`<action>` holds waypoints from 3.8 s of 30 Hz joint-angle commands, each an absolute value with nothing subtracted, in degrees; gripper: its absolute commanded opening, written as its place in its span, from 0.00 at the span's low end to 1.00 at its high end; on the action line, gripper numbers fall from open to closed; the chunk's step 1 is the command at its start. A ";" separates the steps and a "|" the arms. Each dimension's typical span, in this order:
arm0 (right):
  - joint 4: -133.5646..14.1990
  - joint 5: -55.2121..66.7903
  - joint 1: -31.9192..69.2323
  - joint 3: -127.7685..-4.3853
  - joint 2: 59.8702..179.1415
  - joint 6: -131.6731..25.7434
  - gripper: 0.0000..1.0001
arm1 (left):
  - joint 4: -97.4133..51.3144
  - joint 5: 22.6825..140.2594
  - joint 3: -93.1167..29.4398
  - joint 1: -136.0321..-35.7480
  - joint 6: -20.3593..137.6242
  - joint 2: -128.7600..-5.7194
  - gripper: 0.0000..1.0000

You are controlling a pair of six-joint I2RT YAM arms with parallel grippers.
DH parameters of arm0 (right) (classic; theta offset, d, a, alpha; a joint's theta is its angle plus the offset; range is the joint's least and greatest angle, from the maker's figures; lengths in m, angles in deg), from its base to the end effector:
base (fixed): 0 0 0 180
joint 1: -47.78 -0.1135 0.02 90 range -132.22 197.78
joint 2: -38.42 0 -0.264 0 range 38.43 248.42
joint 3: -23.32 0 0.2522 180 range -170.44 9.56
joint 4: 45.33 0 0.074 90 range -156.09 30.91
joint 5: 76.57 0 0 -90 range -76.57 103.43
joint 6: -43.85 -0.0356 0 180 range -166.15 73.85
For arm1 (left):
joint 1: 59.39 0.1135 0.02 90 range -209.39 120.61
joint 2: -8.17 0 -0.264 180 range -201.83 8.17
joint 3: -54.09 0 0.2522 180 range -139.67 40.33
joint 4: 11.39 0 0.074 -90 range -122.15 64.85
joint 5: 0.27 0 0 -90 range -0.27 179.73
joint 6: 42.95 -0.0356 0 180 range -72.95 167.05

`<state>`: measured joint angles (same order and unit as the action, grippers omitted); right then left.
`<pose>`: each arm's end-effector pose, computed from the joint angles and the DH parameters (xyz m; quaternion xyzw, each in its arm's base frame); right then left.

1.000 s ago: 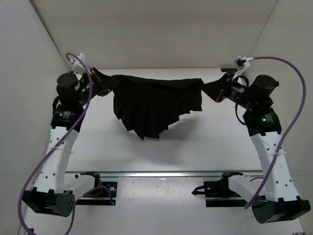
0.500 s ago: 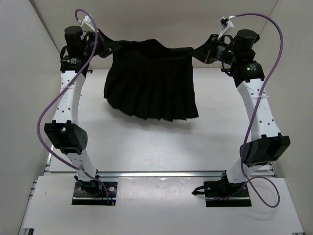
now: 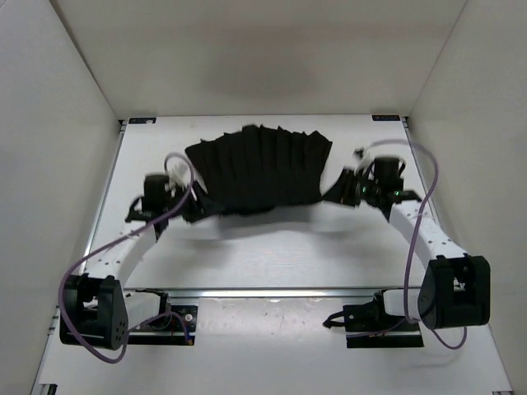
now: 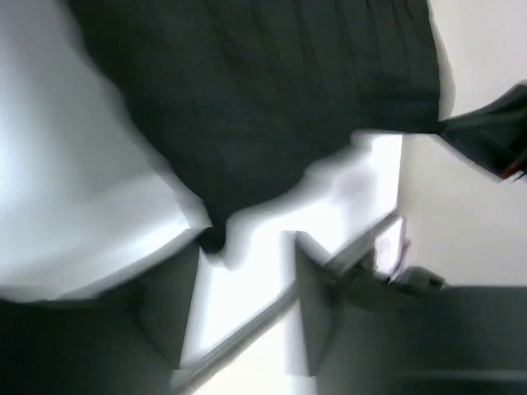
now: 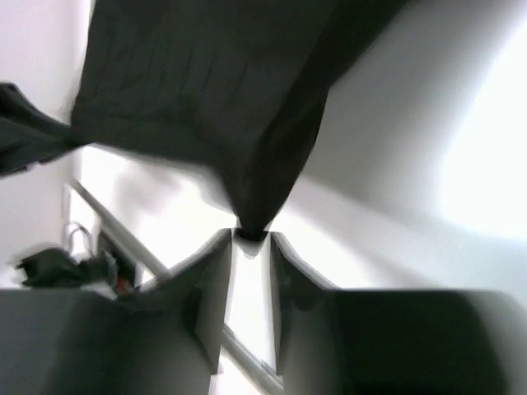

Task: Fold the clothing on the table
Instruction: Flatten the skirt out, then fold the skirt

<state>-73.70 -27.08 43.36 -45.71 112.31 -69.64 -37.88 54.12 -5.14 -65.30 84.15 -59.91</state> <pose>0.2800 0.0448 0.2904 -0.0256 0.8412 0.4031 0.3594 0.2511 -0.0468 0.2601 -0.0922 0.8524 -0.4130 0.3071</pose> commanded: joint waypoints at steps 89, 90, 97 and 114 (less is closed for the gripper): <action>-48.73 -21.91 50.94 -39.99 122.49 -89.30 0.19 | -26.17 59.43 -12.75 -60.81 85.26 -81.29 0.46; -48.02 -21.64 51.03 -43.84 124.62 -87.56 0.42 | -21.25 56.97 -13.97 -59.84 87.63 -84.79 0.51; -61.62 -17.95 52.00 -52.78 130.81 -78.86 0.68 | -18.98 55.18 -10.84 -57.19 90.22 -80.11 0.78; -75.70 -10.56 49.54 -23.50 104.61 -81.39 0.75 | -39.74 71.53 12.11 -63.52 81.06 -57.40 0.82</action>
